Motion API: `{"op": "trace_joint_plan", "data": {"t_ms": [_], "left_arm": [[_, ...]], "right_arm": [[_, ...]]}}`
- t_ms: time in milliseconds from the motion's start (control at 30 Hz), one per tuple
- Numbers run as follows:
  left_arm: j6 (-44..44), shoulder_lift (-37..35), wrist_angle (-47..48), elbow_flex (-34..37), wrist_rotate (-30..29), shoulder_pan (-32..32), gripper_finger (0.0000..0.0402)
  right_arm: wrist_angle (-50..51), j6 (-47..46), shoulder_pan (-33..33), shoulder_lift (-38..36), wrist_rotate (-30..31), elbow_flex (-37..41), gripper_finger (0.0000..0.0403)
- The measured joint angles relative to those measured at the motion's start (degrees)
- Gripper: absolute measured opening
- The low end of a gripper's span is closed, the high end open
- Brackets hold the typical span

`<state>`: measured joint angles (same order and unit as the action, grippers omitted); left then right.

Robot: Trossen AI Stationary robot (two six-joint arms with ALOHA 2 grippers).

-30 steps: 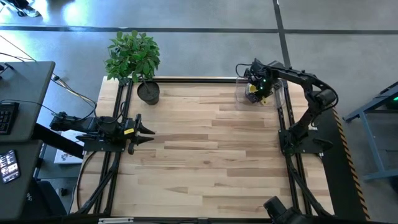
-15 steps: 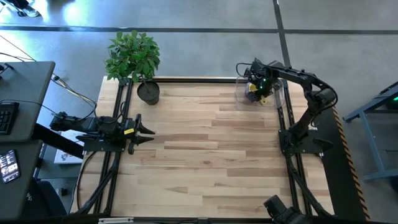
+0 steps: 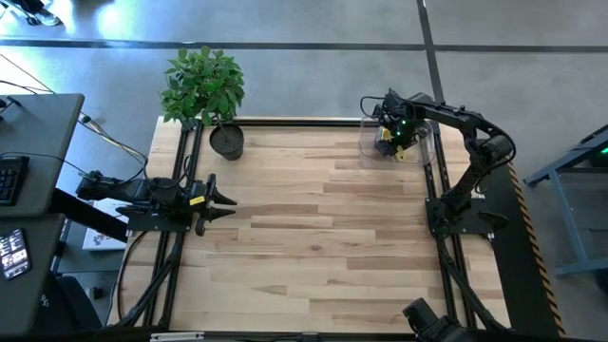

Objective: Nest measuring cups in basket
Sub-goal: Put the stacked measuring cups into the transparent bin, then return to Home Position

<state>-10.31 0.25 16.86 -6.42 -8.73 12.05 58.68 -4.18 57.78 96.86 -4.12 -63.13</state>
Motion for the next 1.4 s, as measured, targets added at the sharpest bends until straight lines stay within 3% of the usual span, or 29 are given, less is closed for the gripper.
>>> {"op": "trace_joint_plan", "data": {"t_ms": [633, 767, 867, 967, 1233, 1400], "left_arm": [[0.0, 0.0, 0.0, 0.0, 0.0, 0.0, 0.0113], [0.0, 0.0, 0.0, 0.0, 0.0, 0.0, 0.0113], [0.0, 0.0, 0.0, 0.0, 0.0, 0.0, 0.0113], [0.0, 0.0, 0.0, 0.0, 0.0, 0.0, 0.0113], [0.0, 0.0, 0.0, 0.0, 0.0, 0.0, 0.0113], [0.0, 0.0, 0.0, 0.0, 0.0, 0.0, 0.0113]], "right_arm": [[7.0, 2.7, 0.0, -2.5, 0.8, -8.4, 0.0220], [5.2, -0.1, -0.4, -6.3, -4.3, -9.3, 0.0220], [-1.9, -2.9, -2.5, -11.6, -9.2, -7.4, 0.0220], [-12.1, -6.1, -5.9, -17.8, -10.3, -3.8, 0.0220], [-39.2, -8.4, -17.3, -30.8, -10.5, 6.0, 0.0220], [-53.4, -7.7, -25.2, -35.8, -6.8, 13.3, 0.0220]]}}
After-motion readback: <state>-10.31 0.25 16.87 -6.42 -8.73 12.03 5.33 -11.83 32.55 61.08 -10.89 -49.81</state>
